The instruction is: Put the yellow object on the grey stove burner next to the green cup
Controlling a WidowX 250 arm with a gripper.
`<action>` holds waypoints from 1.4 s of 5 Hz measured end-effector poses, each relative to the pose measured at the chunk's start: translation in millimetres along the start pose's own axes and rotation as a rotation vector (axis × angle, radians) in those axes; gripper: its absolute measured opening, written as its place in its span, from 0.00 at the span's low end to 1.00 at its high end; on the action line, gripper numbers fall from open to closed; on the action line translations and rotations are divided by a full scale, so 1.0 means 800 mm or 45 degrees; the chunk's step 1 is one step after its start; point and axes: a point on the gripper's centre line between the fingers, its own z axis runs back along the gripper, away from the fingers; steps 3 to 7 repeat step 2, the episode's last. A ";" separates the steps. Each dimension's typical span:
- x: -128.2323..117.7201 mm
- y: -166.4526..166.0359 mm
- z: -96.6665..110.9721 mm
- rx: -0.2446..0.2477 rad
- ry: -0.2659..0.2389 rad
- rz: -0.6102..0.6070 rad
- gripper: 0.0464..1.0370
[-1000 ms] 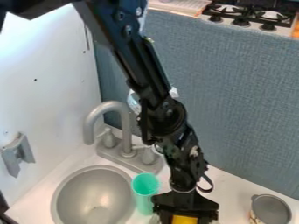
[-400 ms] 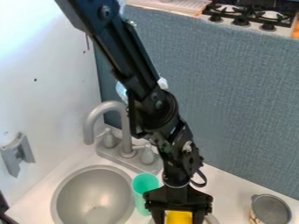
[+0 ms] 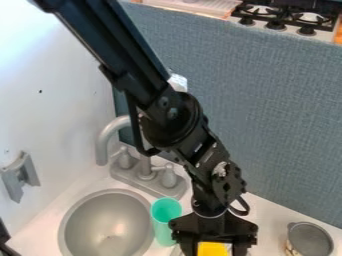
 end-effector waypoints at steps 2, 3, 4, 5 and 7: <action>-0.008 -0.035 0.044 0.027 0.055 -0.234 0.96; -0.008 -0.035 0.044 0.027 0.055 -0.234 0.96; -0.008 -0.035 0.044 0.027 0.055 -0.234 0.96; -0.008 -0.035 0.044 0.027 0.055 -0.234 0.96; -0.008 -0.035 0.044 0.027 0.055 -0.234 0.96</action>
